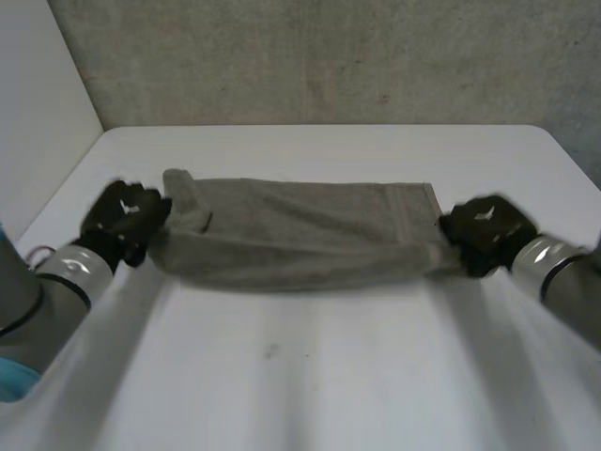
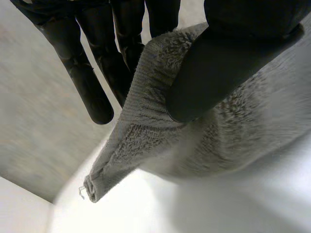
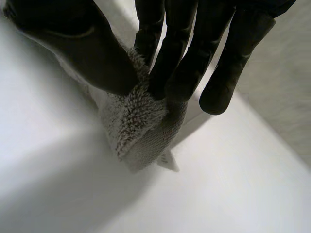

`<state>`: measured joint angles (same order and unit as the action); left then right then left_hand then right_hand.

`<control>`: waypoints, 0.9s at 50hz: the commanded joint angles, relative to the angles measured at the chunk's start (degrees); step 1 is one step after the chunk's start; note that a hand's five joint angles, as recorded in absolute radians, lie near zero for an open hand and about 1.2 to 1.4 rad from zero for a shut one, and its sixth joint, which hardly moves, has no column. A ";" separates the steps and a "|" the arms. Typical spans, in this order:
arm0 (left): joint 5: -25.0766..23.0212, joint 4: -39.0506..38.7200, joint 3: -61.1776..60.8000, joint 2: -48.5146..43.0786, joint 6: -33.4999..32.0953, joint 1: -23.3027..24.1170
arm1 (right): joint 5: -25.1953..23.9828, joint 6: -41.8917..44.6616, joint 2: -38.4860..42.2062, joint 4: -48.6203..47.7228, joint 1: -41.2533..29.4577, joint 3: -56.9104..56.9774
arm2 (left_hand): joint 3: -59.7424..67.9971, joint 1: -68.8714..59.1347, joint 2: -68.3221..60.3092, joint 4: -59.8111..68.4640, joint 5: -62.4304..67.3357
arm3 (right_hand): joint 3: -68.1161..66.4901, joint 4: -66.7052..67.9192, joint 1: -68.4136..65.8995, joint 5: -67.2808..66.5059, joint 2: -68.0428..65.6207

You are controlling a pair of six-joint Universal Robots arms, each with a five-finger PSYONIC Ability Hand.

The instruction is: Fold the towel.

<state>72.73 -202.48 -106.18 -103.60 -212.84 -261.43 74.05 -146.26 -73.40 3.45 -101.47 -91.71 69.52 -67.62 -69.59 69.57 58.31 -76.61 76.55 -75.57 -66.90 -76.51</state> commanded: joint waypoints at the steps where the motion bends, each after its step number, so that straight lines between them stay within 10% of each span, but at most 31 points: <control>1: 0.04 2.44 -0.61 16.58 0.50 0.14 | -2.42 -0.52 -14.32 10.96 1.98 7.95 | 10.48 -12.38 -10.41 10.43 11.69 | -3.39 3.45 -4.43 -3.10 -3.49; 12: 0.04 11.67 4.40 30.03 2.34 1.37 | -6.64 0.10 -20.64 28.98 6.99 25.18 | 10.48 -12.38 -10.41 10.43 11.69 | -3.39 3.45 -4.43 -3.10 -3.49; 22: 1.63 22.13 11.17 10.08 2.61 1.54 | -4.27 9.50 -5.44 33.29 6.20 28.26 | 10.48 -12.38 -10.41 10.43 11.69 | -3.39 3.45 -4.43 -3.10 -3.49; 31: 8.75 28.11 30.86 -9.52 2.26 4.09 | 7.42 15.39 14.95 33.55 -2.24 42.85 | 10.48 -12.38 -10.41 10.43 11.69 | -3.39 3.45 -4.43 -3.10 -3.49; 45: 9.62 13.08 67.95 -15.67 5.60 7.52 | 10.94 7.66 26.20 2.70 -4.61 84.07 | 10.48 -12.38 -10.41 10.43 11.69 | -3.39 3.45 -4.43 -3.10 -3.49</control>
<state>82.38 -178.84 -47.71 -120.13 -209.51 -255.89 84.29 -133.61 -46.31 21.50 -105.68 -16.57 69.71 -68.03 -69.75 69.81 58.56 -76.58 76.55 -75.57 -66.90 -76.51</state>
